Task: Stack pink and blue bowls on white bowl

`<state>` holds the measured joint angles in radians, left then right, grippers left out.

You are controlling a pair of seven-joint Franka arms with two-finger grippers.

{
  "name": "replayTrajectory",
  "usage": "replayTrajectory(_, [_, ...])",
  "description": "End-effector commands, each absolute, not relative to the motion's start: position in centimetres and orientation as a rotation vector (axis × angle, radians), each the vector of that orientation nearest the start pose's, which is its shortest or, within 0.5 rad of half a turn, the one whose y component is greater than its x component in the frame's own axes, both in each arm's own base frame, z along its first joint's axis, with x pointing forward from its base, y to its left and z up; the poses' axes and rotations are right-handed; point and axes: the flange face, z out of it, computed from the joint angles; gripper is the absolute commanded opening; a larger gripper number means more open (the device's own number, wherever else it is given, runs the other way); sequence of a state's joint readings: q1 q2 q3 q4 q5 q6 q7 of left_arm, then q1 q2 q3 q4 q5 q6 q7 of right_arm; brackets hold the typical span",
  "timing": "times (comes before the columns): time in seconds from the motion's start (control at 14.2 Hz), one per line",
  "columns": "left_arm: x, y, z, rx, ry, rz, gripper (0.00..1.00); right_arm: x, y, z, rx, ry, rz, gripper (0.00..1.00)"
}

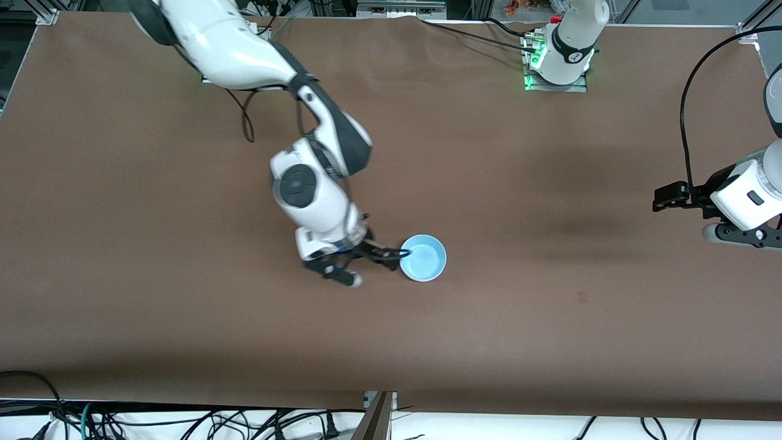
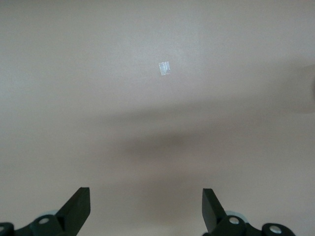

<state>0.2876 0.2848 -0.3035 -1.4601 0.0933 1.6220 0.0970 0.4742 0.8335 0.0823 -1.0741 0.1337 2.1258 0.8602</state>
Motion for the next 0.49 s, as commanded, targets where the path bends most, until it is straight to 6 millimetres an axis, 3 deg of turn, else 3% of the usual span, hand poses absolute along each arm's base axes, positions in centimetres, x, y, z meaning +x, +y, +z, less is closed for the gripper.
replayTrajectory(0.0, [62.7,2.4,52.3,-3.142,0.201,0.164,1.00,68.7,32.9,39.2,-2.888,0.456,0.037,1.00])
replayTrajectory(0.28, [62.8,2.4,52.4,-3.141,0.201,0.154,1.00,69.5,22.0,41.6,-2.958,0.171,0.137,1.00])
replayTrajectory(0.42, [63.2,2.5,52.4,-3.142,0.199,0.118,1.00,68.3,17.9,41.9,-2.979,0.091,0.181,1.00])
